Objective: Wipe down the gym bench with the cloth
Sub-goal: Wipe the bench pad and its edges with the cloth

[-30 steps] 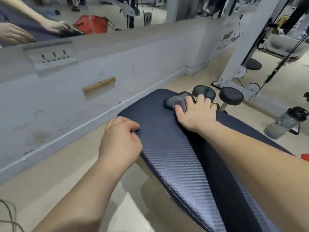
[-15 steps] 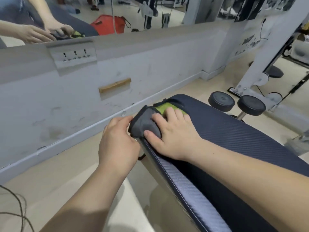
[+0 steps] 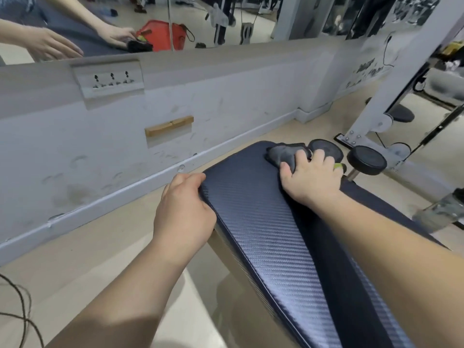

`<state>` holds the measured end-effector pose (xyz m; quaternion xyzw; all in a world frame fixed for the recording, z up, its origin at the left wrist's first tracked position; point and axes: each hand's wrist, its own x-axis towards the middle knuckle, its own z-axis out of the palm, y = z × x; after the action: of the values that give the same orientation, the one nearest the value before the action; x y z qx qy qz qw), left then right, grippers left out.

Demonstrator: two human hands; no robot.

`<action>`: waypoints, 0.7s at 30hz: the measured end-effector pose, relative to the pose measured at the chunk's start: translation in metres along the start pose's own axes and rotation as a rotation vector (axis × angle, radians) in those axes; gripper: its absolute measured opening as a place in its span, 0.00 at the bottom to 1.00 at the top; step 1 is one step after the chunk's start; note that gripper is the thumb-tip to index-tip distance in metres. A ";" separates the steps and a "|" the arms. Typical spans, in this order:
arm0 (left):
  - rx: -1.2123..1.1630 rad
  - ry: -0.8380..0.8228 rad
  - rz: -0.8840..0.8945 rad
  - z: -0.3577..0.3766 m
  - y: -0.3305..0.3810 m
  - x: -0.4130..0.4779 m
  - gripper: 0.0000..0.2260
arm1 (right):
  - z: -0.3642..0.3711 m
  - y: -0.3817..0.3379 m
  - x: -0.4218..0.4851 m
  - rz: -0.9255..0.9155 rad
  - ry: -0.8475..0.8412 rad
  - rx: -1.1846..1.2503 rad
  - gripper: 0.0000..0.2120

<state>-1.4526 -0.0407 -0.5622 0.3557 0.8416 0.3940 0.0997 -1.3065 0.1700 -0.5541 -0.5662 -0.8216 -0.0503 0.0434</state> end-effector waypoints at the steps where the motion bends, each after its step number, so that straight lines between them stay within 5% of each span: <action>1: 0.003 -0.003 -0.004 0.001 0.003 0.000 0.26 | -0.003 -0.004 -0.016 -0.026 0.010 0.021 0.26; 9: -0.060 -0.003 0.054 -0.009 0.027 -0.010 0.21 | -0.008 -0.058 -0.136 -0.353 0.193 0.113 0.19; 12: -0.018 0.021 0.103 -0.016 0.035 -0.019 0.20 | -0.020 -0.055 -0.136 -0.400 0.039 0.189 0.22; 14: 0.034 0.039 0.153 -0.015 0.040 -0.027 0.20 | -0.033 -0.040 -0.125 -0.414 -0.207 0.287 0.27; 17: 0.242 -0.118 0.186 -0.006 0.052 -0.047 0.14 | -0.051 -0.008 -0.123 -0.418 -0.408 0.642 0.23; 21: 0.524 -0.202 0.084 0.007 0.067 -0.065 0.30 | -0.064 0.032 -0.143 -0.345 -0.128 0.773 0.20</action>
<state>-1.3673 -0.0512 -0.5248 0.4413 0.8852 0.1292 0.0712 -1.2243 0.0402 -0.5081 -0.3647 -0.8636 0.2901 0.1926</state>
